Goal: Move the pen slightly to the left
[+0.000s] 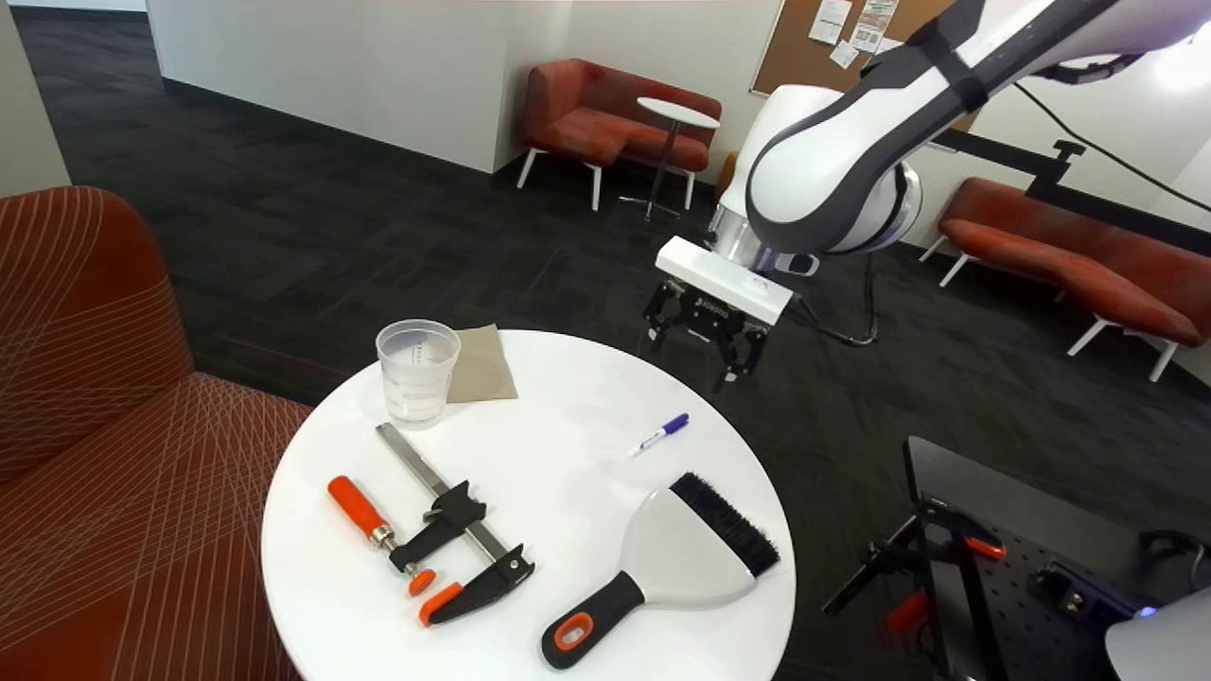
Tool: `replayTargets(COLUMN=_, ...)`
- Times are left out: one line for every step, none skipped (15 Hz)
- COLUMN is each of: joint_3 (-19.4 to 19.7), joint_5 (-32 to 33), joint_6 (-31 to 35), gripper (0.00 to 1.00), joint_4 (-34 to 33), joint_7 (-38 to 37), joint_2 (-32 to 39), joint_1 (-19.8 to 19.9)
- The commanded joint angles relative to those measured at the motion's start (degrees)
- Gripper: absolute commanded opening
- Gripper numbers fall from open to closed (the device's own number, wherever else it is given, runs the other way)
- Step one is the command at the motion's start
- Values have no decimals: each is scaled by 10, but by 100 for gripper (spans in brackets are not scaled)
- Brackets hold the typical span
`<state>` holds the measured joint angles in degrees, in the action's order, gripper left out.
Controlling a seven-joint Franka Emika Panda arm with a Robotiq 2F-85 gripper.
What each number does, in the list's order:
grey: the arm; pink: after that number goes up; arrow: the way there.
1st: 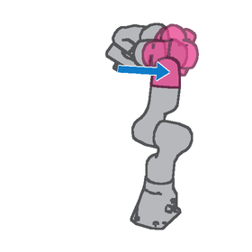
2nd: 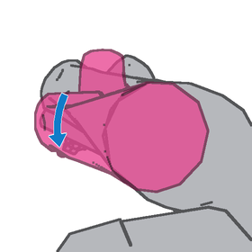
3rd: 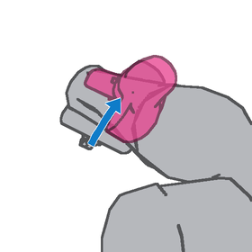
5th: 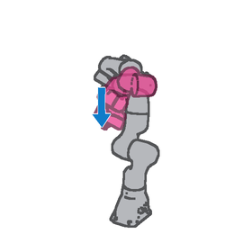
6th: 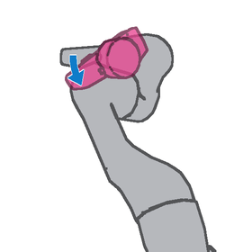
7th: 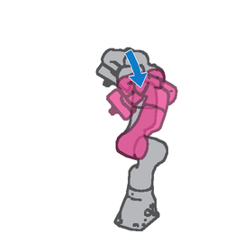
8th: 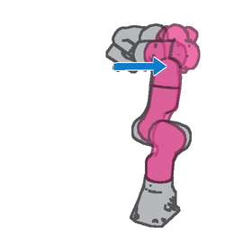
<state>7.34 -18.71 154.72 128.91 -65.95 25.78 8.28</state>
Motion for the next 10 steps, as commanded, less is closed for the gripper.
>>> replayTargets(joint_3=11, joint_5=-21, joint_6=31, gripper=100, joint_4=-30, joint_7=-27, joint_2=51, joint_1=-16)
replayTargets(joint_3=9, joint_5=-26, joint_6=40, gripper=100, joint_4=-34, joint_7=-29, joint_2=62, joint_1=-15)
replayTargets(joint_3=8, joint_5=-30, joint_6=50, gripper=100, joint_4=-36, joint_7=-31, joint_2=71, joint_1=-15)
replayTargets(joint_3=7, joint_5=-35, joint_6=59, gripper=100, joint_4=-38, joint_7=-34, joint_2=79, joint_1=-14)
replayTargets(joint_3=5, joint_5=-42, joint_6=66, gripper=100, joint_4=-41, joint_7=-33, joint_2=87, joint_1=-13)
replayTargets(joint_3=2, joint_5=-50, joint_6=74, gripper=100, joint_4=-41, joint_7=-31, joint_2=94, joint_1=-11)
replayTargets(joint_3=1, joint_5=-57, joint_6=79, gripper=100, joint_4=-42, joint_7=-31, joint_2=101, joint_1=-10)
replayTargets(joint_3=0, joint_5=-63, joint_6=84, gripper=100, joint_4=-42, joint_7=-31, joint_2=106, joint_1=-10)
replayTargets(joint_3=-1, joint_5=-69, joint_6=86, gripper=100, joint_4=-41, joint_7=-30, joint_2=110, joint_1=-9)
replayTargets(joint_3=-1, joint_5=-74, joint_6=90, gripper=100, joint_4=-40, joint_7=-30, joint_2=114, joint_1=-9)
